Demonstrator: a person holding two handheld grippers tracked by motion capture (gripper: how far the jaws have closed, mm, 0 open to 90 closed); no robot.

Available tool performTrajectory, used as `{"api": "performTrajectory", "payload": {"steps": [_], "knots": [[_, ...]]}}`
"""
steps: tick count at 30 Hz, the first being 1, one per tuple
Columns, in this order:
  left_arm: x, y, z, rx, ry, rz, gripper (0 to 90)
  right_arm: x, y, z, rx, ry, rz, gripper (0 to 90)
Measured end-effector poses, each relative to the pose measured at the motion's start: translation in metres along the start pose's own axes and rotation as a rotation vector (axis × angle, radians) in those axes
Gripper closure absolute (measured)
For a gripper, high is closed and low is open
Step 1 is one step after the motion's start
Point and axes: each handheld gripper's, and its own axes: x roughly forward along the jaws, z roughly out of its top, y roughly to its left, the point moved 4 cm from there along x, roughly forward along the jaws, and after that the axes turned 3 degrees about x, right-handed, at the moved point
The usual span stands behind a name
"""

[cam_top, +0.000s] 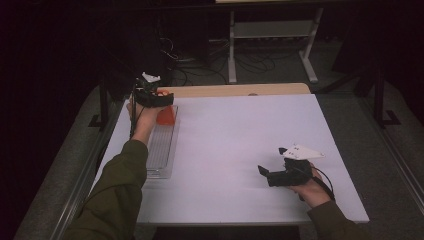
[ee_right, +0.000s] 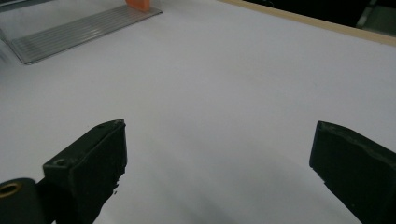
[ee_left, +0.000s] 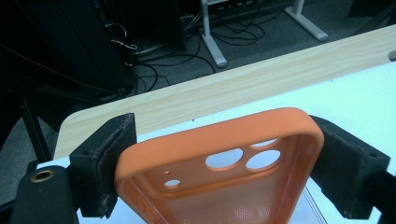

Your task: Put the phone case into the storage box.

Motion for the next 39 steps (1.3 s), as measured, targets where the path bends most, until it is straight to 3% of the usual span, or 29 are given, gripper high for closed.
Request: {"api": "performTrajectory", "payload": {"steps": [1, 6, 8, 17, 27, 39], "knots": [[0.001, -0.001, 0.001, -0.011, -0.009, 0.000, 13.3, 0.000, 0.000, 0.000, 0.002, 0.000, 0.000, 3.4], [0.006, -0.001, 0.002, 0.016, 0.000, -0.005, 13.2, 0.000, 0.000, 0.000, -0.001, 0.001, 0.001, 3.4], [0.008, -0.001, 0.003, -0.006, -0.012, -0.003, 13.1, 0.000, 0.000, 0.000, -0.004, 0.000, 0.001, 3.5], [0.013, 0.001, 0.003, -0.008, -0.028, -0.015, 12.8, -0.001, 0.000, 0.000, -0.003, -0.002, 0.001, 3.6], [0.012, 0.004, 0.002, -0.010, -0.029, -0.046, 11.9, 0.000, 0.002, 0.000, -0.004, 0.001, 0.003, 3.6], [0.009, 0.005, 0.004, -0.015, -0.045, -0.048, 8.7, -0.001, 0.002, 0.000, -0.001, 0.004, 0.004, 3.6]]}}
